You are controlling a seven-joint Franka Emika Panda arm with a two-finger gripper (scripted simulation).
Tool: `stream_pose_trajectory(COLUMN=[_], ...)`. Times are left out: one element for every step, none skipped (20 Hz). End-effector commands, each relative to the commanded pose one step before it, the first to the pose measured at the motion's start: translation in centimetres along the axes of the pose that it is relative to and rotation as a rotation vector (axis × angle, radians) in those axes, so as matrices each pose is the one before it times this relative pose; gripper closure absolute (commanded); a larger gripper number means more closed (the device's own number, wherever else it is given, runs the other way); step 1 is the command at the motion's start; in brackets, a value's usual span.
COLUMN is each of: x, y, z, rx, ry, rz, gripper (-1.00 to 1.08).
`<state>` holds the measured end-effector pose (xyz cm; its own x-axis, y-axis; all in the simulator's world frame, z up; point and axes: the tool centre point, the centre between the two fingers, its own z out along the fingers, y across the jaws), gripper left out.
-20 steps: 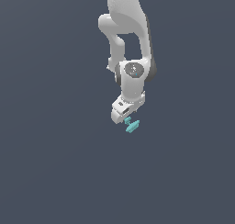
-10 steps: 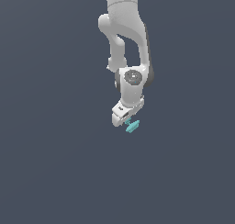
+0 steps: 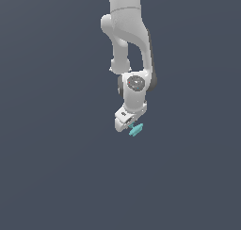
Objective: Pick up the object and move it to a goal position.
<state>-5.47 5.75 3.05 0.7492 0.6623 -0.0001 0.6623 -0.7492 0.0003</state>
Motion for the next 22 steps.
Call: stream_pose_trajectory(x=[0.028,0.0,0.0,0.0,0.0,0.0,-0.013,0.02,0.059,0.099,0.139,0.179,0.219,0.259,0.3,0.341,0.382,0.436,0.467,0.51,0.554,0.598], y=[-0.042,0.0,0.0,0.0,0.0,0.0,0.053,-0.034,-0.103,-0.172,-0.241,-0.309,-0.377,-0.445,-0.513,-0.581,-0.648,-0.733,-0.784,-0.852,-0.92,-0.984], z=[0.067,0.0,0.0,0.0,0.0,0.0,-0.07,-0.016,-0.049,-0.082,-0.115,-0.148,-0.181,-0.214,-0.247,-0.28,-0.313,-0.335,-0.38,-0.414,-0.449,-0.482], rx=[0.00042,0.0,0.0,0.0,0.0,0.0,-0.00101,0.0,0.0,0.0,0.0,0.0,0.0,0.0,0.0,0.0,0.0,-0.00011,0.0,0.0,0.0,0.0], ry=[-0.00001,0.0,0.0,0.0,0.0,0.0,0.00033,0.0,0.0,0.0,0.0,0.0,0.0,0.0,0.0,0.0,0.0,-0.00031,0.0,0.0,0.0,0.0], rz=[-0.00065,0.0,0.0,0.0,0.0,0.0,0.00054,0.0,0.0,0.0,0.0,0.0,0.0,0.0,0.0,0.0,0.0,-0.00036,0.0,0.0,0.0,0.0], gripper=[1.08,1.08,1.08,1.08,1.08,1.08,1.08,1.08,1.08,1.08,1.08,1.08,1.08,1.08,1.08,1.08,1.08,1.08,1.08,1.08,1.08,1.08])
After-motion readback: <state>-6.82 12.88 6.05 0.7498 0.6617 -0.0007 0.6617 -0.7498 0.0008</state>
